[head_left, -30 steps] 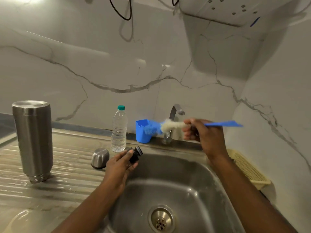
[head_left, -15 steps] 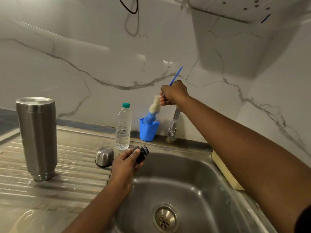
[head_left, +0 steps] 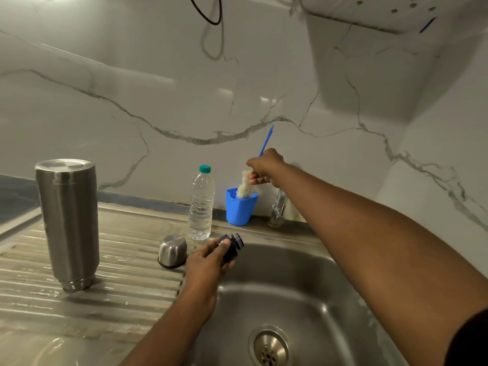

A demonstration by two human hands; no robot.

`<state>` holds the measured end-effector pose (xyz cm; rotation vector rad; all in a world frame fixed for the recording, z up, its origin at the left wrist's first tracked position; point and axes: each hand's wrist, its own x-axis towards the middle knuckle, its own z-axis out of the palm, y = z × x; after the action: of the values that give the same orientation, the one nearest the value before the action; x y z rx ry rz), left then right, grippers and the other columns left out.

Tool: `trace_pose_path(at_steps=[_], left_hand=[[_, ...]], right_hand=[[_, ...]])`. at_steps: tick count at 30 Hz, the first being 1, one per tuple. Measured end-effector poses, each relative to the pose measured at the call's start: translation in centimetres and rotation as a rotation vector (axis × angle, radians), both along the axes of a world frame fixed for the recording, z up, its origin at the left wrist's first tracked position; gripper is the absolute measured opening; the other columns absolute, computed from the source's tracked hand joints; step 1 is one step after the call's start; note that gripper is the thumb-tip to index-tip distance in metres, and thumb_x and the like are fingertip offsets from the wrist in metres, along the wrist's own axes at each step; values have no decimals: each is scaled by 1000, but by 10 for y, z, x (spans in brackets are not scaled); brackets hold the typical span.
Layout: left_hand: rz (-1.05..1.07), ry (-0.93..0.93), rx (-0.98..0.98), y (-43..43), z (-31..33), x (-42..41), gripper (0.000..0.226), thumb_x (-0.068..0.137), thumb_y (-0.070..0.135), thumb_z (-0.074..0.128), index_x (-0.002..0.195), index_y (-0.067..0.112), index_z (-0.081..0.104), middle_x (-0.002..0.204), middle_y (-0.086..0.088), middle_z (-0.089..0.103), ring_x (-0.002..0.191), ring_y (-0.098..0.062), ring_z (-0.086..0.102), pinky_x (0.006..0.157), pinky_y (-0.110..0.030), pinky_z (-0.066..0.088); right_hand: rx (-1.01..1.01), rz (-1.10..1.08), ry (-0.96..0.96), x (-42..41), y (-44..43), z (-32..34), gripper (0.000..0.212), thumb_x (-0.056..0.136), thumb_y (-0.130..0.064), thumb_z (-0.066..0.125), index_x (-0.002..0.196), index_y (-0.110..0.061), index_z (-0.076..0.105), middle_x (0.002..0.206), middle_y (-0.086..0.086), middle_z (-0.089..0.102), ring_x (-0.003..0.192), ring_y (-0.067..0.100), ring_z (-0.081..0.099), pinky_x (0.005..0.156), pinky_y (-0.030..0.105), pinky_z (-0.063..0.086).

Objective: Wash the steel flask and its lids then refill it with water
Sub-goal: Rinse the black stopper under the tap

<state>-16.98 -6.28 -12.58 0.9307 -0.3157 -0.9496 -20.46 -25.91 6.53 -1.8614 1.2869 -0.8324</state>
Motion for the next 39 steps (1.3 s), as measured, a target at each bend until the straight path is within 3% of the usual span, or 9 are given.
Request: trace_pose_path(at_steps=[8, 12, 16, 19, 22, 27, 34, 37, 39], left_hand=[[1, 8, -1, 5, 8, -2, 21, 99, 6, 67, 120, 4, 70, 112, -19, 75, 107, -31, 71, 102, -46, 56], [11, 13, -6, 8, 11, -6, 25, 100, 5, 66, 125, 1, 68, 112, -20, 74, 111, -33, 69, 98, -42, 56], [1, -3, -3, 9, 10, -7, 26, 99, 5, 66, 125, 2, 68, 113, -20, 74, 108, -30, 70, 96, -40, 57], [-7, -26, 0, 9, 9, -5, 21, 99, 6, 67, 120, 4, 70, 115, -20, 75, 105, -29, 73, 93, -40, 58], [-21, -68, 9, 10, 8, -7, 17, 99, 6, 66, 116, 6, 71, 112, -19, 75, 107, -32, 72, 93, -40, 58], [-52, -252, 42, 10, 4, -10, 23, 97, 6, 69, 120, 8, 71, 114, -17, 77, 105, -31, 76, 91, -41, 61], [-137, -430, 112, -10, 14, -36, 42, 87, 15, 82, 126, 10, 66, 111, -13, 79, 101, -29, 78, 92, -49, 63], [-214, -471, 131, -32, 26, -47, 37, 89, 21, 82, 119, 8, 67, 107, -14, 79, 99, -30, 78, 93, -50, 63], [-248, -563, 144, -47, 33, -51, 32, 91, 27, 81, 113, 6, 71, 104, -17, 79, 95, -29, 79, 89, -48, 65]], right_hand=[[-66, 64, 7, -47, 30, 45, 33, 93, -15, 75, 112, 8, 61, 89, 25, 75, 74, 30, 78, 72, 38, 67], [-127, 101, -210, -92, 73, 53, 52, 93, -17, 74, 138, -2, 52, 93, 21, 77, 75, 26, 78, 58, 29, 63], [-168, 204, -443, -129, 102, -6, 14, 97, -15, 69, 106, -6, 73, 88, 18, 77, 73, 24, 72, 70, 36, 64], [-179, 201, -466, -140, 103, -75, 8, 97, -9, 69, 100, -9, 76, 84, 13, 78, 72, 22, 72, 74, 38, 65], [-162, 146, -489, -149, 99, -131, 10, 95, -5, 71, 103, -7, 77, 87, 13, 79, 77, 24, 75, 72, 29, 63], [-133, 134, -474, -163, 90, -183, 15, 93, -16, 77, 108, -19, 78, 93, 3, 79, 89, 22, 75, 77, 33, 64], [-6, 395, -456, -170, 89, -193, 53, 89, -28, 81, 137, -38, 63, 132, -12, 69, 119, 7, 66, 97, 27, 57], [15, 407, -514, -169, 85, -195, 58, 87, -20, 84, 138, -38, 63, 131, -13, 70, 122, 6, 65, 100, 29, 56], [-4, 332, -556, -168, 79, -198, 56, 85, -21, 86, 135, -36, 66, 127, -11, 72, 120, 10, 67, 99, 37, 59]])
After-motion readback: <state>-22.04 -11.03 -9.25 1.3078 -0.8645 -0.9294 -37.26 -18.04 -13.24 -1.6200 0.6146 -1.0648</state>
